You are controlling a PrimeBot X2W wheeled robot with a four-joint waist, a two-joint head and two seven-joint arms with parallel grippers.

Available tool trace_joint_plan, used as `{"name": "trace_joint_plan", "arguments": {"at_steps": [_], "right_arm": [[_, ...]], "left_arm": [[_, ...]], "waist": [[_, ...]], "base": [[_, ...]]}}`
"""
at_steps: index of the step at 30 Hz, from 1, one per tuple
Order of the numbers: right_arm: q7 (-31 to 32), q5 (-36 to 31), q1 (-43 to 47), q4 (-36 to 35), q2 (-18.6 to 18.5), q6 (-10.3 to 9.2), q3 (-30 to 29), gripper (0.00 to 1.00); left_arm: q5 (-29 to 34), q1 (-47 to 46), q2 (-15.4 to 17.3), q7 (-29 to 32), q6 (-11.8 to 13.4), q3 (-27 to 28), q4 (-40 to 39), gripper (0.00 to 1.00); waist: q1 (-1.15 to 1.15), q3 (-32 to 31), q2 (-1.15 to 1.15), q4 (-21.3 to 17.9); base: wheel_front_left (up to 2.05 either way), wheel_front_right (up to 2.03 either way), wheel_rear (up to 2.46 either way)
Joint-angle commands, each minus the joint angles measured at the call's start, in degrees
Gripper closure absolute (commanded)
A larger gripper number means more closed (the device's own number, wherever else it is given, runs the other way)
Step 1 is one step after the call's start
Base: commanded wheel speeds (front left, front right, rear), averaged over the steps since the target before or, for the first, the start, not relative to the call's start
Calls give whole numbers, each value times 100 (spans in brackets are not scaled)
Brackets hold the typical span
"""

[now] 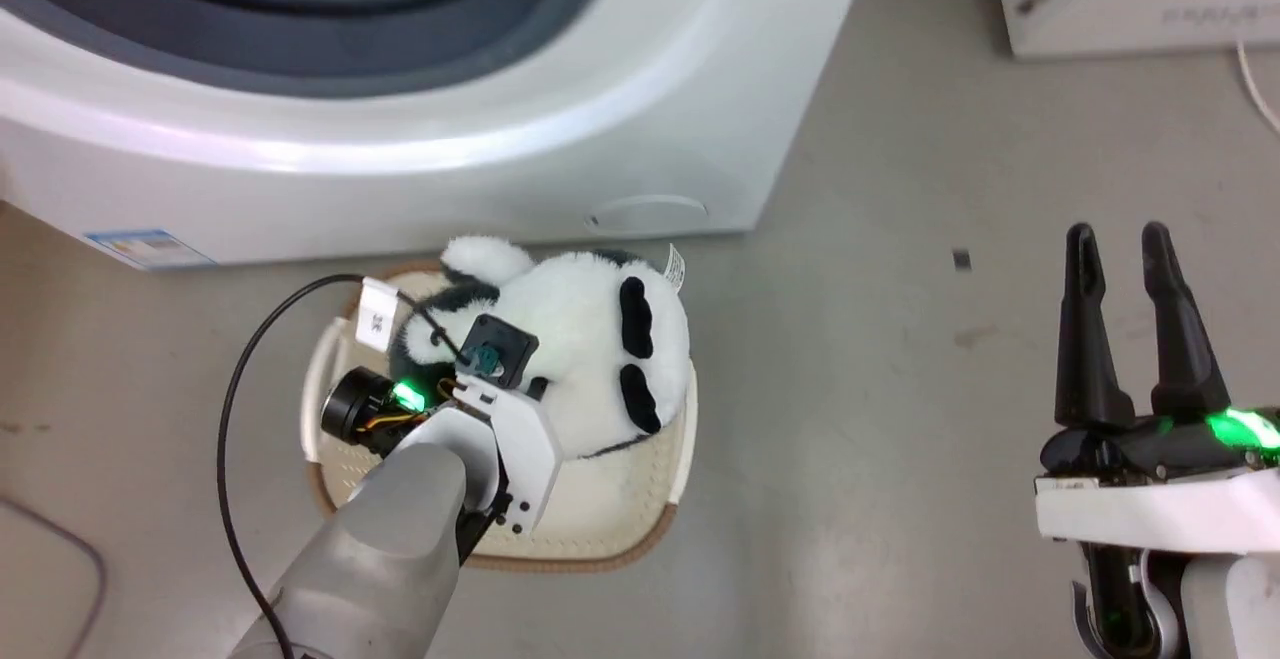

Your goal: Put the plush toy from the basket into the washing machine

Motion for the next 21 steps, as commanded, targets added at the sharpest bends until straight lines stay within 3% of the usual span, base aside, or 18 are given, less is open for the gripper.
{"name": "trace_joint_plan", "arguments": {"at_steps": [1, 9, 11, 21], "right_arm": [[-25, -37, 118, 21, 1, -4, -23, 0], [-25, -100, 436, 55, 1, -4, -98, 0], [-25, -118, 576, 68, 1, -4, -135, 0], [-25, -119, 743, 59, 1, -4, -169, 0]], "left_arm": [[-64, 83, 4, -158, -15, 19, -28, 100], [-258, 399, 10, -527, 274, 280, -387, 100], [-243, 701, 182, -535, 520, 539, -1188, 100], [226, 1502, 565, -537, 1046, 1259, -3239, 100]], "waist": [[1, -348, 0, 190], [1, -945, 0, 484], [1, -1185, 0, 629], [1, -1415, 0, 942]], "base": [[0, 0, 0], [0, 0, 0], [0, 0, 0], [0, 0, 0]]}}
